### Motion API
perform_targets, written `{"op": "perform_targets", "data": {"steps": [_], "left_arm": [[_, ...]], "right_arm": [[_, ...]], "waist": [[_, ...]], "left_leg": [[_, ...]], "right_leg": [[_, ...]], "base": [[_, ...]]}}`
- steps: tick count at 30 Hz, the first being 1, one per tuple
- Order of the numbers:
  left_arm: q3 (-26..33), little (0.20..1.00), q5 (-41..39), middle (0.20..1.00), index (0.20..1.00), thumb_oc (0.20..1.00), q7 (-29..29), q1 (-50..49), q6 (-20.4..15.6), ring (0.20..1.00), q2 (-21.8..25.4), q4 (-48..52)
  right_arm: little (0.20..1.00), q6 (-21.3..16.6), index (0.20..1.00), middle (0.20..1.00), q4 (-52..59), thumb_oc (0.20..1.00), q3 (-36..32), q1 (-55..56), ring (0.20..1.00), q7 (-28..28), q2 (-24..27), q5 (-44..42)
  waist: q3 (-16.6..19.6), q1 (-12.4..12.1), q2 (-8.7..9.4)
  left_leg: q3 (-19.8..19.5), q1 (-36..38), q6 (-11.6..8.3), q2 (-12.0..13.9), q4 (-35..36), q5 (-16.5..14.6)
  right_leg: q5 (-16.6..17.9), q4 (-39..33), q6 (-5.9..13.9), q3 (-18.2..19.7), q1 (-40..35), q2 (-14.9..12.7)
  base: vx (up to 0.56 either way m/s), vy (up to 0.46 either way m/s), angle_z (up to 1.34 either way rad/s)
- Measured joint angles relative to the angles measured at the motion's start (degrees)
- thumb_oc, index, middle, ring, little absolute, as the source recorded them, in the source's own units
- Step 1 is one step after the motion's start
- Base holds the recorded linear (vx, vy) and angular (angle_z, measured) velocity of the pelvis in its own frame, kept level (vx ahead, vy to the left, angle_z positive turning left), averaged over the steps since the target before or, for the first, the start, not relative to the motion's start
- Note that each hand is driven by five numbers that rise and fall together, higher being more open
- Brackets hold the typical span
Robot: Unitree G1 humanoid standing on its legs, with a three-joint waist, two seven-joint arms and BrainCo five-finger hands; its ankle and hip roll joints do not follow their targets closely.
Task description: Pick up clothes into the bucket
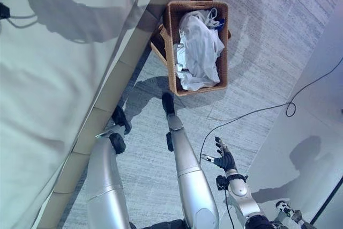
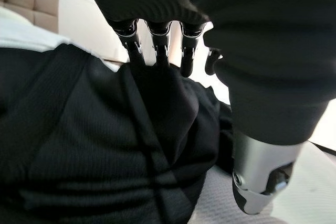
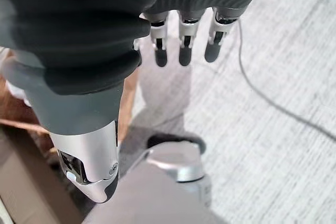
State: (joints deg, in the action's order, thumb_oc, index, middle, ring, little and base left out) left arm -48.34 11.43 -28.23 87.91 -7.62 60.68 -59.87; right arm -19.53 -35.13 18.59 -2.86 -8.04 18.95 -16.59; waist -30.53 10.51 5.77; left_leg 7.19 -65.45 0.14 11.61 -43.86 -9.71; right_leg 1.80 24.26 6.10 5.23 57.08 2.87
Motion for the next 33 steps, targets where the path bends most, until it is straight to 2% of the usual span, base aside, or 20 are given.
{"op": "perform_targets", "data": {"steps": [2,3,4,5,6,7,16,20,22,24,27,28,29,31,32,33], "left_arm": [[0.17,1.000,-2.17,1.000,1.000,1.000,-0.06,0.24,0.00,1.000,0.10,-3.07],[0.88,0.784,-3.63,0.784,0.784,0.784,-0.07,0.34,0.31,0.784,0.09,-4.24],[1.51,0.526,-4.40,0.526,0.526,0.526,-0.10,0.39,0.44,0.526,0.08,-4.46],[2.01,0.460,-5.26,0.460,0.460,0.460,-0.10,0.41,0.46,0.460,0.07,-4.82],[2.56,0.297,-6.41,0.297,0.297,0.297,-0.17,0.62,0.43,0.297,0.05,-5.50],[3.90,0.200,-8.49,0.200,0.200,0.200,-0.20,0.98,0.25,0.200,-0.23,-5.97],[5.40,0.200,-12.61,0.200,0.200,0.200,2.18,2.58,-0.72,0.200,-0.98,-6.68],[7.77,0.200,-14.70,0.200,0.200,0.200,4.19,0.10,-1.03,0.200,-1.12,-4.32],[12.82,0.200,-16.93,0.200,0.200,0.200,4.66,-5.94,-1.85,0.200,-0.91,1.43],[14.34,0.200,-19.56,0.200,0.200,0.200,5.79,-12.00,-3.19,0.200,-1.01,5.44],[22.82,0.200,-26.32,0.200,0.200,0.200,7.06,-27.11,-6.26,0.200,-0.98,18.35],[23.00,0.200,-27.23,0.200,0.200,0.200,7.57,-29.12,-6.99,0.200,-0.54,19.53],[26.34,0.200,-29.72,0.200,0.200,0.200,8.99,-33.79,-7.51,0.200,-0.17,23.45],[28.74,0.200,-31.74,0.200,0.200,0.200,9.97,-38.03,-8.85,0.200,-0.20,25.38],[29.93,0.200,-32.93,0.200,0.200,0.200,10.44,-39.09,-9.31,0.200,0.57,25.85],[32.33,0.200,-34.06,0.200,0.200,0.200,11.33,-40.37,-9.47,0.200,0.58,26.95]], "right_arm": [[1.000,-0.41,1.000,1.000,1.44,1.000,1.31,-0.02,1.000,0.06,-0.17,-0.85],[1.000,-0.52,1.000,1.000,2.28,1.000,1.60,-0.03,1.000,0.09,-0.33,-1.10],[1.000,-0.53,1.000,1.000,2.71,1.000,1.74,-0.03,1.000,0.11,-0.35,-1.11],[1.000,-0.54,1.000,1.000,3.05,1.000,1.86,-0.06,1.000,0.13,-0.35,-1.11],[1.000,-0.54,1.000,1.000,3.38,1.000,1.93,-0.06,1.000,0.16,-0.39,-1.16],[1.000,-0.54,1.000,1.000,3.59,1.000,2.00,-0.06,1.000,0.28,-0.41,-1.77],[1.000,-0.54,1.000,1.000,3.66,1.000,2.38,-0.09,1.000,1.28,-0.39,-2.08],[1.000,-0.52,1.000,1.000,3.48,1.000,2.65,-0.11,1.000,1.58,-0.25,-2.03],[1.000,-0.50,1.000,1.000,3.27,1.000,2.63,-0.16,1.000,1.73,-0.18,-1.97],[1.000,-0.44,1.000,1.000,3.19,1.000,2.50,-0.22,1.000,1.94,-0.04,-1.88],[1.000,-0.33,1.000,1.000,2.40,1.000,1.37,-0.02,1.000,2.23,0.20,-0.68],[1.000,-0.30,1.000,1.000,2.35,1.000,1.29,-0.05,1.000,2.27,0.39,-0.27],[1.000,0.00,1.000,1.000,2.20,1.000,0.74,-0.18,1.000,2.37,0.61,0.89],[1.000,0.18,1.000,1.000,1.32,1.000,-0.13,0.34,1.000,2.33,1.18,1.58],[1.000,0.23,1.000,1.000,1.33,1.000,-0.23,-0.10,1.000,2.53,1.60,2.05],[1.000,0.86,1.000,1.000,0.23,1.000,-1.20,-0.67,1.000,2.57,1.74,2.77]], "waist": [[0.04,0.02,0.25],[0.09,-0.08,0.59],[0.06,-0.12,0.82],[0.10,-0.19,0.92],[0.10,-0.21,1.05],[0.20,-0.32,1.22],[0.21,-0.26,1.24],[0.21,-0.19,1.24],[0.19,-0.02,1.22],[0.23,-0.22,1.25],[0.31,-0.08,1.33],[0.31,-1.30,1.30],[0.25,-1.63,1.28],[0.39,-1.91,1.34],[0.47,-3.37,0.83],[0.43,-3.64,0.93]], "left_leg": [[0.11,-0.89,0.29,0.10,-0.80,-0.48],[0.30,-1.33,0.38,0.32,-0.93,-0.61],[0.40,-1.55,0.38,0.37,-0.99,-0.62],[0.36,-1.90,0.37,0.52,-1.12,-0.64],[0.15,-2.37,0.37,0.78,-1.53,-0.69],[0.09,-2.58,0.24,1.09,-1.61,-0.78],[-0.04,-2.62,0.28,1.01,-1.75,-0.74],[-0.13,-0.98,0.51,0.46,-1.19,-0.55],[0.45,1.31,0.95,-0.30,0.17,-0.23],[0.71,4.54,1.09,-1.26,2.02,0.11],[1.54,11.64,0.68,-3.86,7.39,2.42],[1.58,13.45,0.53,-4.17,8.66,2.46],[1.61,17.16,0.19,-5.24,11.22,3.25],[1.59,22.25,-0.25,-6.18,14.28,4.21],[1.31,23.73,-0.29,-6.22,15.07,4.37],[0.88,25.78,-0.32,-6.44,15.62,4.69]], "right_leg": [[0.20,-0.20,0.28,0.41,0.76,0.16],[0.41,-0.35,0.57,0.65,1.16,0.32],[0.50,-0.39,0.56,0.69,1.39,0.36],[0.58,-0.54,0.50,0.68,1.59,0.49],[0.77,-0.68,0.45,0.69,1.77,0.78],[1.04,-1.13,0.37,0.70,1.79,1.01],[1.37,-1.07,0.58,0.56,1.69,1.01],[1.30,-0.44,0.51,0.33,0.54,0.56],[1.17,-0.40,0.49,0.38,-0.94,-0.23],[0.81,-0.58,0.54,0.48,-3.43,-1.17],[0.08,-0.76,0.42,0.42,-8.08,-3.30],[-0.36,-1.10,0.41,0.40,-9.66,-3.66],[-0.93,-1.13,0.16,0.15,-12.23,-4.39],[-1.74,-1.82,-0.12,-0.21,-15.81,-5.13],[-2.17,-1.53,-0.15,-0.62,-17.55,-5.29],[-2.60,-1.15,-0.12,-1.15,-19.36,-5.36]], "base": [[0.00,0.005,-0.13],[0.00,-0.017,-0.13],[0.00,0.000,-0.11],[0.00,-0.012,-0.07],[0.00,-0.017,-0.09],[0.00,-0.020,-0.08],[-0.01,-0.012,0.00],[-0.04,-0.036,0.06],[-0.05,-0.033,0.12],[-0.08,-0.065,0.19],[-0.04,-0.071,0.32],[-0.02,-0.093,0.34],[0.00,-0.040,0.27],[0.04,-0.091,0.27],[0.09,-0.122,0.19],[0.00,-0.124,0.25]]}}
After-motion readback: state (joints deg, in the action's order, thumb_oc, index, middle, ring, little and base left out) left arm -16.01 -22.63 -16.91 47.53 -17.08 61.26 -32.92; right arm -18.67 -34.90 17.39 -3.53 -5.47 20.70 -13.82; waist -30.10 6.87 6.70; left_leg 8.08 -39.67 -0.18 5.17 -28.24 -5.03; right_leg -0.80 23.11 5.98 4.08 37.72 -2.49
